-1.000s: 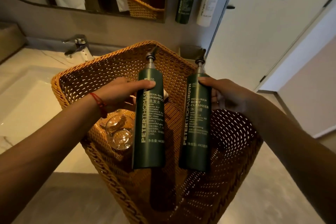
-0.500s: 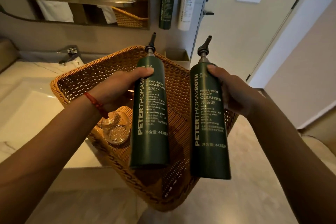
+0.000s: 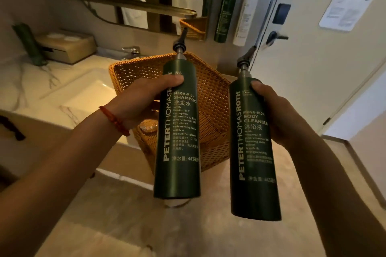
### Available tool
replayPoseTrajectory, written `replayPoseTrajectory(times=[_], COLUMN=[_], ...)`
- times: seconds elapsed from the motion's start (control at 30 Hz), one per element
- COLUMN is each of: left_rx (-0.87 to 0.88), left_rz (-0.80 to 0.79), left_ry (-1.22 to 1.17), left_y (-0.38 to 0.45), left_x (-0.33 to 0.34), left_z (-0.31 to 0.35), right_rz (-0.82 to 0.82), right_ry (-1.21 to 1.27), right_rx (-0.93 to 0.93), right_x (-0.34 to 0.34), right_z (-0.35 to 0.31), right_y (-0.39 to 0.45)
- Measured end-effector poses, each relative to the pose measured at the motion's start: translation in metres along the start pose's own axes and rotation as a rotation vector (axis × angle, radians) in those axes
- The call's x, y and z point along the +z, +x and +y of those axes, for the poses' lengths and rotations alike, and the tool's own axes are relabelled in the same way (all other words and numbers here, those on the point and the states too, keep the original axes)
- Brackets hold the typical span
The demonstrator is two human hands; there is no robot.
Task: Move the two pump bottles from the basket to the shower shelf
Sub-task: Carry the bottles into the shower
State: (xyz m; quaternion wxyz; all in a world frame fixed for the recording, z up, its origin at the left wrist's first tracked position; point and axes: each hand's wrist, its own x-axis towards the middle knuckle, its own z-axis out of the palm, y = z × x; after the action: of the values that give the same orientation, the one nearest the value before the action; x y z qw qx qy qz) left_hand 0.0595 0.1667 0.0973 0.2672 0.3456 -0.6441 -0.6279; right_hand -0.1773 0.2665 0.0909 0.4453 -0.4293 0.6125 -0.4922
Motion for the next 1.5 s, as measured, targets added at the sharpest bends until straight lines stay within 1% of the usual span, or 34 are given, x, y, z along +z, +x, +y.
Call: replayPoseTrajectory(times=[0.17,0.27,0.4,0.5,0.63,0.83,0.97,1.23,1.4,1.5], left_rx=[0.017,-0.017,-0.051,-0.052,-0.101,-0.137,-0.172,-0.157,-0.152,-0.152], left_rz=[0.186,0.290,0.380,0.525,0.710,0.981,1.196,1.514,1.730,1.829], left_ry=[0.004,-0.015,-0.024,-0.068,-0.088,-0.129,-0.146,-0.184,-0.240,-0.259], left_y=[-0.068,-0.106,-0.159,-0.203,-0.267,-0.387,-0.480,-0.650,-0.733,-0.769], left_x=[0.017,0.021,0.021,0.018,0.007,-0.013,-0.022,-0.023,-0.011,-0.009], left_z=[-0.020,-0.035,-0.052,-0.063,-0.077,-0.104,-0.126,-0.159,-0.176,-0.186], right_rz=[-0.093,-0.152,-0.246,-0.334,-0.454,-0.670,-0.830,-1.119,-1.296,-1.360], right_ry=[-0.010,-0.005,-0.057,-0.099,-0.121,-0.130,-0.133,-0.120,-0.128,-0.126], right_rx=[-0.044,-0.054,-0.075,-0.116,-0.178,-0.176,-0.159,-0.158,-0.158,-0.175], right_x=[0.014,0.031,0.062,0.095,0.152,0.256,0.335,0.482,0.550,0.584], right_z=[0.016,0.024,0.031,0.033,0.032,0.036,0.044,0.069,0.080,0.086], right_y=[-0.030,-0.044,-0.064,-0.080,-0.105,-0.155,-0.202,-0.318,-0.384,-0.411])
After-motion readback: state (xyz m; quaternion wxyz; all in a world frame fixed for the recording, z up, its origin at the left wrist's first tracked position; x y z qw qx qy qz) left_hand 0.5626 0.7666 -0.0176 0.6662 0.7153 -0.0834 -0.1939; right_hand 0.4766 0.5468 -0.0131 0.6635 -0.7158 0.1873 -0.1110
